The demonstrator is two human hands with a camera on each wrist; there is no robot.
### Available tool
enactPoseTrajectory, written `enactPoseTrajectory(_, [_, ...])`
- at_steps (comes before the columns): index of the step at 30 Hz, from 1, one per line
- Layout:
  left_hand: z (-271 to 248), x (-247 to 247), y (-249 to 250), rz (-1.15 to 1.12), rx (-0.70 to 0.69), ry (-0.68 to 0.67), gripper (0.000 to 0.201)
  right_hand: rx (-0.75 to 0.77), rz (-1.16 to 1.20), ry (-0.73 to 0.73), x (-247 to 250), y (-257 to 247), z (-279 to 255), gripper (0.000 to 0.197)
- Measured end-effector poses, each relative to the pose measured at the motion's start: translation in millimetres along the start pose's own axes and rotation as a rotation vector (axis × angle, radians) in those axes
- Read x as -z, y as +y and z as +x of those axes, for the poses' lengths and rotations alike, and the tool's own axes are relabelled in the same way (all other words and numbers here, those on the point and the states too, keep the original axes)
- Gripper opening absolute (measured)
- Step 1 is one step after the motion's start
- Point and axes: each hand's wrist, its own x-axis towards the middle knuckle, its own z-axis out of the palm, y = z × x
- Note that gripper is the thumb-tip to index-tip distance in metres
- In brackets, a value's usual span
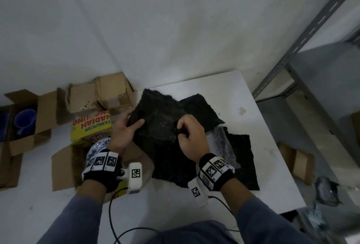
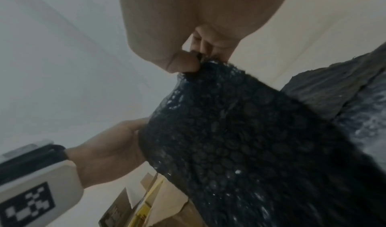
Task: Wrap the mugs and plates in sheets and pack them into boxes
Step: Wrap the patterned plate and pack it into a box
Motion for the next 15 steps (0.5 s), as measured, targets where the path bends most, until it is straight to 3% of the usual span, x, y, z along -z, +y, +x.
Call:
enactPoseTrajectory(2, [-6,9,9,0.024,-0.139,-0.002,0.038,-0.022,-0.001,-0.022,-1,-1,-6,0.04])
enactPoseTrajectory(6, [-23,24,33,0.026,-0.26,-0.005,0.036,-0.174,0.206,0.013,-7,-12,-4,0.05])
enactPoseTrajectory(10, [-37,48,58,-0.015,-0.337,0.051,0.032,-0.289,0.375,0.113,-21,-39,24,0.049])
enactPoseTrajectory(15, [-48,94,76,-0.023,-0.398,0.106,0.031,-0.242,0.349,0.036,-51,-80,49,0.033])
